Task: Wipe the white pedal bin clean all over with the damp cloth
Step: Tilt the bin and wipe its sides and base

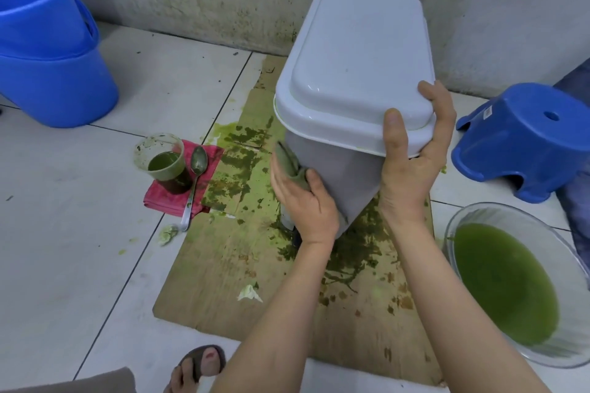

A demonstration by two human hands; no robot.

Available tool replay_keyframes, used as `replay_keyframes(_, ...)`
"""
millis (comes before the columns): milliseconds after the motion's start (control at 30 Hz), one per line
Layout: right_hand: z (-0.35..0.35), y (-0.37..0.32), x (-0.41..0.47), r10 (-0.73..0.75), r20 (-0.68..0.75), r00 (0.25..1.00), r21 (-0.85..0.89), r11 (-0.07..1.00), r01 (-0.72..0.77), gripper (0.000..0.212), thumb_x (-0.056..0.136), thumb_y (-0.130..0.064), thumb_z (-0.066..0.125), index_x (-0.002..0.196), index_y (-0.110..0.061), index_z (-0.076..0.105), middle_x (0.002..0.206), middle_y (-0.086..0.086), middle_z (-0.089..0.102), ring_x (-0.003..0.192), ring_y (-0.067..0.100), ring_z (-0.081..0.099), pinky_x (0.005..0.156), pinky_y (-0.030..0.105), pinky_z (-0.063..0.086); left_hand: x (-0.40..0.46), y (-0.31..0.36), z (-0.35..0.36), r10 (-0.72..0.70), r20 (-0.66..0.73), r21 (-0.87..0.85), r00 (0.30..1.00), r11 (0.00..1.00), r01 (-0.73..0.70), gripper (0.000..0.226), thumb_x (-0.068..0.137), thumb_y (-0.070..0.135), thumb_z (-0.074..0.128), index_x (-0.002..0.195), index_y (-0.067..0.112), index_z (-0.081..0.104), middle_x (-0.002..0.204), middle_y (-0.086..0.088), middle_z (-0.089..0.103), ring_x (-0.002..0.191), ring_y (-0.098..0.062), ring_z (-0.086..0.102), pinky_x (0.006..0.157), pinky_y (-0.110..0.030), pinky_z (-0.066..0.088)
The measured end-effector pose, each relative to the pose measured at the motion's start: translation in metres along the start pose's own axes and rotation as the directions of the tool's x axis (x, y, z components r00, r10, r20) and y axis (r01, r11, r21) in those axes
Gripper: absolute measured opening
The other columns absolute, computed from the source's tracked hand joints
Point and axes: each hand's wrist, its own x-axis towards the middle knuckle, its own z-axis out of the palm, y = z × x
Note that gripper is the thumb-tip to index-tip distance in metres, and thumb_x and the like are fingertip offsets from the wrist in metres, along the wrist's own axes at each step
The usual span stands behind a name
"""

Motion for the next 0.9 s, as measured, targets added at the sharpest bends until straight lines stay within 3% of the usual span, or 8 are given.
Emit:
replay_keyframes(100,0.003,-0.001,0.001,-0.002,-0.010,1.000,0.006,1.000,0.002,0.035,0.085,-0.033,0.059,0.116,-0.024,0.048,0.137,0.016,0.043,0.134,0.028,0.035,0.113,0.043,0.027,0.000,-0.004,-0.005,-0.124,0.000,-0.082,0.992,0.989,0.124,0.075,0.097,0.055,0.019,0.139,-0.004,0.034,0.140,-0.020,0.042,0.132,-0.033,0.038,0.109,-0.049,0.030)
replay_keyframes(267,0.003,0.001,0.001,-0.020,-0.019,1.000,0.001,1.000,0.020,0.034,0.086,-0.030,0.059,0.116,-0.021,0.048,0.134,0.018,0.044,0.132,0.034,0.036,0.110,0.051,0.028,0.014,0.053,0.011,0.049,-0.092,-0.032,0.995,0.998,-0.052,0.057,0.100,0.036,0.031,0.143,-0.001,0.026,0.150,-0.013,0.031,0.142,-0.026,0.023,0.116,-0.045,0.019)
replay_keyframes(367,0.003,0.001,-0.001,-0.008,-0.017,1.000,-0.007,1.000,0.008,0.036,0.086,-0.031,0.059,0.117,-0.019,0.047,0.136,0.021,0.042,0.133,0.033,0.035,0.111,0.049,0.027,0.014,0.033,0.009,0.110,-0.085,0.035,0.990,0.994,-0.108,0.065,0.096,0.053,0.028,0.145,0.010,0.026,0.150,-0.009,0.032,0.141,-0.026,0.026,0.114,-0.040,0.027)
replay_keyframes(533,0.007,-0.001,-0.001,-0.018,-0.025,1.000,-0.009,1.000,0.017,0.038,0.086,-0.032,0.058,0.118,-0.016,0.047,0.136,0.019,0.044,0.133,0.032,0.036,0.112,0.043,0.028,0.011,0.033,0.001,-0.044,-0.045,-0.014,0.998,0.999,0.043,0.073,0.093,0.062,0.022,0.147,0.013,0.026,0.153,-0.006,0.031,0.142,-0.022,0.024,0.114,-0.044,0.025)
replay_keyframes(633,0.006,0.001,-0.002,-0.027,-0.024,0.999,-0.014,1.000,0.027,0.038,0.087,-0.030,0.058,0.119,-0.013,0.046,0.134,0.022,0.044,0.132,0.035,0.036,0.111,0.047,0.029,0.000,0.046,0.009,0.129,-0.010,0.134,0.992,0.983,-0.127,0.062,0.097,0.055,0.020,0.151,0.026,0.005,0.159,-0.002,0.010,0.146,-0.031,0.007,0.116,-0.051,0.013)
replay_keyframes(700,0.006,0.002,-0.002,-0.038,-0.025,0.999,-0.017,0.999,0.038,0.038,0.087,-0.028,0.058,0.119,-0.012,0.046,0.134,0.023,0.043,0.131,0.036,0.036,0.111,0.046,0.029,-0.002,0.021,0.009,0.323,0.038,0.239,0.946,0.916,-0.322,0.060,0.099,0.049,0.026,0.149,0.037,-0.006,0.159,0.006,-0.006,0.142,-0.042,0.009,0.110,-0.060,0.019)
replay_keyframes(767,0.007,0.003,-0.002,-0.054,-0.030,0.998,-0.022,0.998,0.053,0.039,0.087,-0.028,0.057,0.120,-0.012,0.045,0.133,0.024,0.043,0.131,0.037,0.036,0.112,0.044,0.028,-0.008,-0.020,0.006,0.434,0.074,0.293,0.898,0.851,-0.435,0.059,0.100,0.043,0.033,0.147,0.044,-0.002,0.158,0.008,-0.012,0.136,-0.051,0.015,0.101,-0.065,0.028)
replay_keyframes(900,0.008,0.006,-0.002,-0.073,-0.031,0.997,-0.016,0.997,0.072,0.036,0.087,-0.027,0.057,0.118,-0.014,0.045,0.132,0.023,0.044,0.132,0.036,0.036,0.112,0.044,0.027,-0.028,-0.056,-0.006,0.281,0.129,0.296,0.951,0.904,-0.308,0.055,0.100,0.046,0.029,0.146,0.049,-0.001,0.158,0.009,-0.013,0.138,-0.050,0.014,0.103,-0.063,0.029)
